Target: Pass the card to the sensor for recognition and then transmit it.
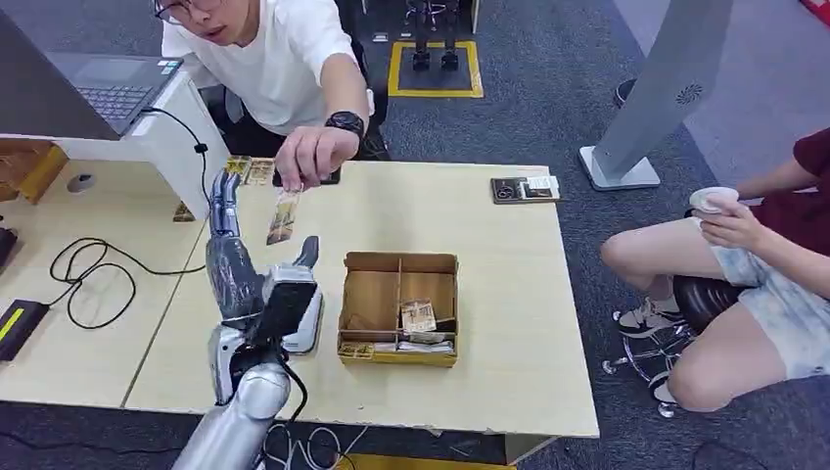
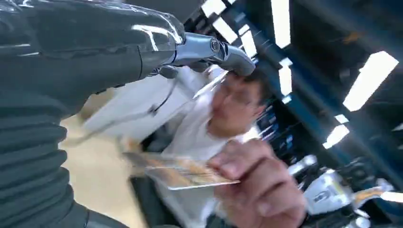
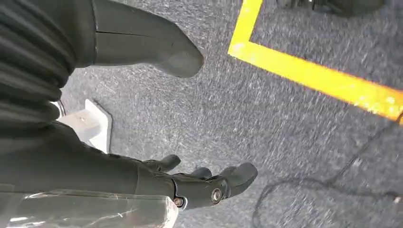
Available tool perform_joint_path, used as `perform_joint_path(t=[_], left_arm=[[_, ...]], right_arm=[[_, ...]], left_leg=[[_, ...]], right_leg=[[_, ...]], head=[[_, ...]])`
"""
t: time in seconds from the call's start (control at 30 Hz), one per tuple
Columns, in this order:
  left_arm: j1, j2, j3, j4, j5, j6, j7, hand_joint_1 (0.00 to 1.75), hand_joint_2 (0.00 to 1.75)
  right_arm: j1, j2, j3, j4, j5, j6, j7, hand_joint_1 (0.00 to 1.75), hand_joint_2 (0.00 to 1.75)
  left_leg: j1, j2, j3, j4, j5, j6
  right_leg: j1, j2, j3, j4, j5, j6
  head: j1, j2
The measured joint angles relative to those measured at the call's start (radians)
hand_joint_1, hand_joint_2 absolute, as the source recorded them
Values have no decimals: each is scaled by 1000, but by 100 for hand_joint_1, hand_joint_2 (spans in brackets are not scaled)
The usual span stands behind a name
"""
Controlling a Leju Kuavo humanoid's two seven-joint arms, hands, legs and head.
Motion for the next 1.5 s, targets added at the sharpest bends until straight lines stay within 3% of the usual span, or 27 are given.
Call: perform_joint_path(t=[0.07,0.1,0.2,0.27,0.53,0.93,1.07,1.1,1.13,1.37,1.5], left_arm=[[1,-48,72,-8,-210,0,-85,0,175],[1,-66,100,-14,-255,0,-115,0,175],[1,-123,196,-39,-335,0,-212,0,175],[4,-141,234,-53,-354,0,-232,0,175],[15,-144,292,-71,-396,0,-241,0,175],[16,-145,294,-74,-398,0,-216,0,175],[16,-142,292,-68,-452,0,-141,0,175],[15,-141,289,-65,-460,0,-112,7,175],[14,-139,284,-60,-468,0,-80,175,175],[16,-98,196,-13,-503,0,96,175,175],[16,-58,126,20,-499,0,158,175,175]], right_arm=[[-17,-9,-2,33,-3,15,-39,0,175],[-23,-11,-2,45,-3,15,-47,0,175],[-47,-15,-3,94,-5,12,-86,0,175],[-60,-17,-4,120,-9,9,-100,0,175],[-93,-21,-4,193,-18,-3,-130,0,175],[-103,-21,-4,222,-21,-6,-140,0,175],[-102,-22,-3,221,-21,-4,-127,0,175],[-102,-21,-4,219,-18,0,-124,0,175],[-101,-22,-5,217,-11,6,-121,0,175],[-99,-22,-14,208,0,12,-119,0,175],[-96,-22,-14,202,-3,12,-114,0,175]], left_leg=[[0,0,0,0,0,0],[0,0,0,0,0,0],[-1,0,0,0,0,0],[0,0,0,0,0,0],[0,0,0,0,0,0],[0,0,0,0,0,0],[0,0,0,0,0,0],[0,0,0,0,0,0],[0,0,0,0,0,0],[0,0,0,0,0,0],[0,0,0,0,0,0]], right_leg=[[0,0,0,0,0,0],[0,0,0,0,0,0],[-1,0,0,0,0,0],[0,0,0,0,0,0],[0,0,0,0,0,0],[0,0,0,0,0,0],[0,0,0,0,0,0],[0,0,-1,0,0,0],[0,0,-1,0,0,0],[0,0,-1,0,0,0],[0,0,-1,0,0,0]], head=[[0,0],[-1,0],[-1,0],[-1,0],[-1,0],[-1,0],[-1,0],[-1,0],[-1,0],[-1,0],[-1,0]])
